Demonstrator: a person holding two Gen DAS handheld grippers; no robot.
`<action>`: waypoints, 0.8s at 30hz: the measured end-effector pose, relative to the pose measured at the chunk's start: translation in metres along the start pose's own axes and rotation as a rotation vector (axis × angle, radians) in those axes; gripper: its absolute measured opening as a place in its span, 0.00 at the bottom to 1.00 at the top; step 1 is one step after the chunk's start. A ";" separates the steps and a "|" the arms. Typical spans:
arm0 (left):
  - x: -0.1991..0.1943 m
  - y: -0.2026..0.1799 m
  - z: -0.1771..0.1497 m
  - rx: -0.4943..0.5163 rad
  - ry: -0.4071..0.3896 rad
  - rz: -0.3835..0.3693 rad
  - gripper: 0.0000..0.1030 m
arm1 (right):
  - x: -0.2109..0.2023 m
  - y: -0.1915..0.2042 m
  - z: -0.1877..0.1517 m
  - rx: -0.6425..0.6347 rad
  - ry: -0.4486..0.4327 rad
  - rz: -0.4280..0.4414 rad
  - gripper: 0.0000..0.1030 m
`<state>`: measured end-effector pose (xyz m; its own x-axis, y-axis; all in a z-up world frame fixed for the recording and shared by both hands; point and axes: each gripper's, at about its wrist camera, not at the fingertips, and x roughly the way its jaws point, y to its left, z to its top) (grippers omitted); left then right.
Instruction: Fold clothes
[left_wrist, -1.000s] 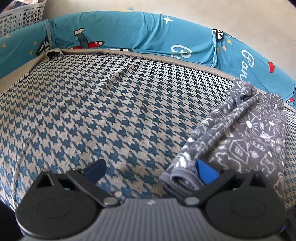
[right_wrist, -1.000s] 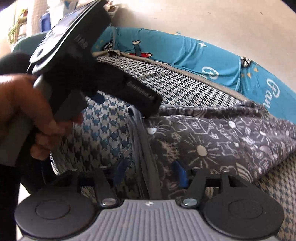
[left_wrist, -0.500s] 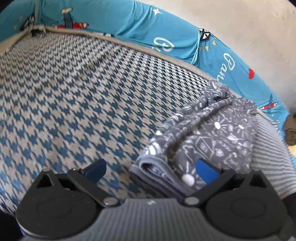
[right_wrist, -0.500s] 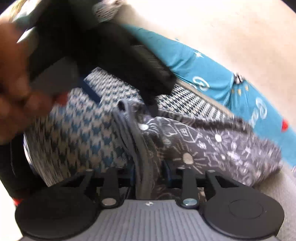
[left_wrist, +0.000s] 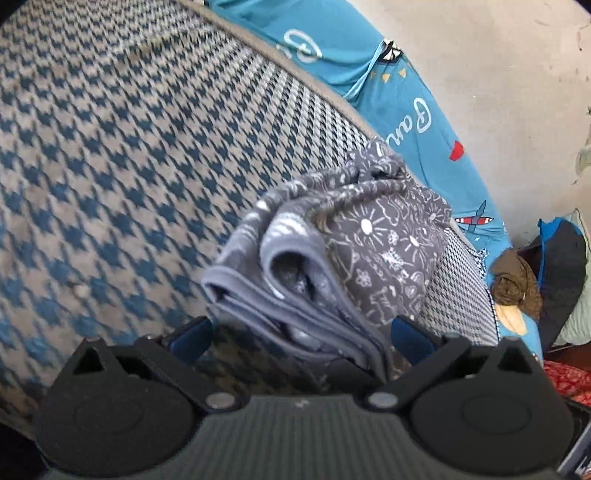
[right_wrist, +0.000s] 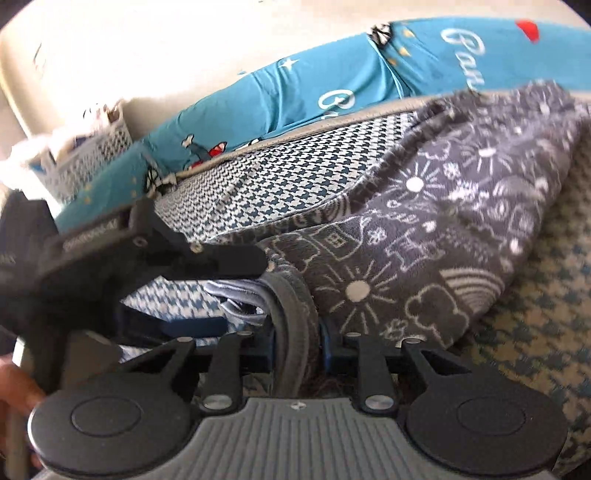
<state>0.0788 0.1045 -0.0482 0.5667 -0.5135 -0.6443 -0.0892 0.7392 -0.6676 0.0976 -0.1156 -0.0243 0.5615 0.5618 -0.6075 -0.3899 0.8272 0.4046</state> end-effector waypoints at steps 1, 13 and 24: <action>0.005 -0.001 0.000 -0.002 0.002 -0.003 1.00 | -0.001 -0.001 0.000 0.012 0.000 0.006 0.21; 0.005 -0.025 0.008 0.095 -0.073 -0.145 0.93 | -0.003 0.043 -0.023 -0.377 -0.037 -0.134 0.47; 0.006 -0.026 0.019 0.068 -0.046 -0.150 0.97 | 0.028 0.078 -0.042 -0.706 -0.074 -0.273 0.60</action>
<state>0.1000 0.0901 -0.0277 0.6062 -0.6012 -0.5206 0.0538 0.6842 -0.7273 0.0524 -0.0359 -0.0389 0.7429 0.3578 -0.5657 -0.5904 0.7485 -0.3019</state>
